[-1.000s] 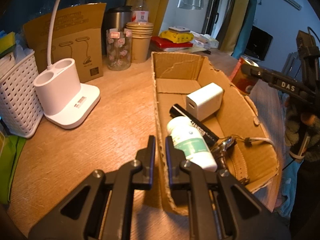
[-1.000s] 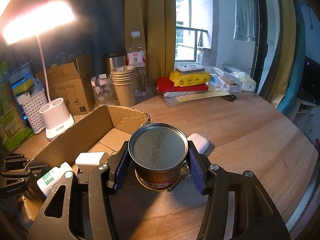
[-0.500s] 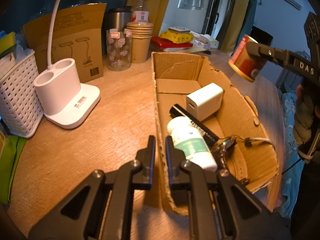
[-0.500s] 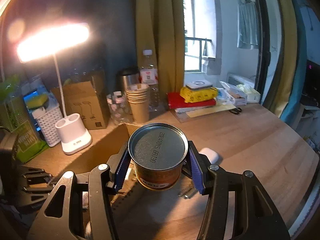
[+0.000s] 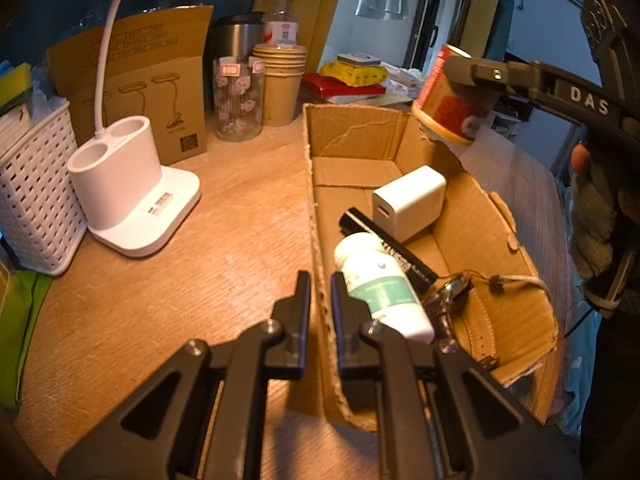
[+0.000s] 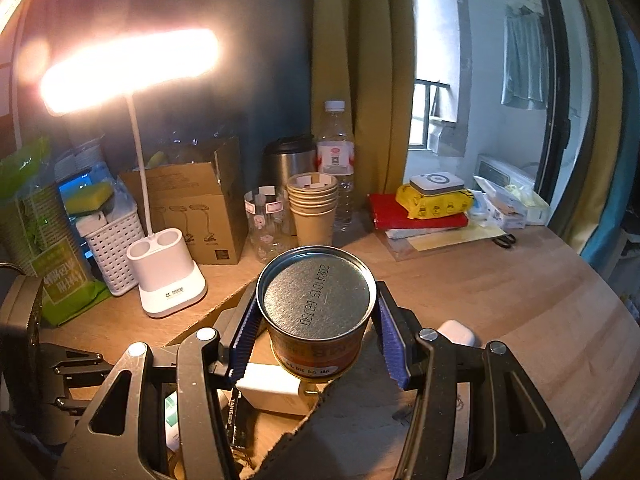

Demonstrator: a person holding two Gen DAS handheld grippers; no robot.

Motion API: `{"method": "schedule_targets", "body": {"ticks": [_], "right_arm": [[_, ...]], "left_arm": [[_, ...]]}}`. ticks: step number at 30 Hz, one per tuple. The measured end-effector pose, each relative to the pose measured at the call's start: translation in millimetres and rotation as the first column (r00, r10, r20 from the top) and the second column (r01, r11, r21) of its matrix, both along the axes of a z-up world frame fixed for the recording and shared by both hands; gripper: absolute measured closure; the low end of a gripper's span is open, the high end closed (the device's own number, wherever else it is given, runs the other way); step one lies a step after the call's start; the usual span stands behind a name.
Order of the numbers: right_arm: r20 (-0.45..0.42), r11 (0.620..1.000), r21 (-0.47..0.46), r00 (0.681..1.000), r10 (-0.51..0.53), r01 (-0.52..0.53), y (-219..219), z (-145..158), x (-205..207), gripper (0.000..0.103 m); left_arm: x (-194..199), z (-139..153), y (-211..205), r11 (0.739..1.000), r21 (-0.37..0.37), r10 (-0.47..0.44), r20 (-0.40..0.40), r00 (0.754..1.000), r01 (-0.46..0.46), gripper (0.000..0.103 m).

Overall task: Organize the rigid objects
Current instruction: 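Lift the tin can with the right gripper and carry it over the box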

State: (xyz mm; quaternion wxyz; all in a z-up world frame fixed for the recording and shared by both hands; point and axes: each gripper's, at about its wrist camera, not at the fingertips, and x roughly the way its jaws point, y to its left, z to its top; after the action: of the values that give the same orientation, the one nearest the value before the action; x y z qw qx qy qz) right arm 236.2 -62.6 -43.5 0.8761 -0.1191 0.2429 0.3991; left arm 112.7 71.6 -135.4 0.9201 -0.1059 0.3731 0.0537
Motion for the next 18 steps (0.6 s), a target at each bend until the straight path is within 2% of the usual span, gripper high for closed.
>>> {"method": "schedule_targets", "body": {"ticks": [18], "right_arm": [[-0.022, 0.973, -0.164, 0.986, 0.163, -0.165, 63, -25, 9, 0.046]], "left_arm": [[-1, 0, 0, 1.000, -0.004, 0.002, 0.000, 1.000, -0.002, 0.093]]}}
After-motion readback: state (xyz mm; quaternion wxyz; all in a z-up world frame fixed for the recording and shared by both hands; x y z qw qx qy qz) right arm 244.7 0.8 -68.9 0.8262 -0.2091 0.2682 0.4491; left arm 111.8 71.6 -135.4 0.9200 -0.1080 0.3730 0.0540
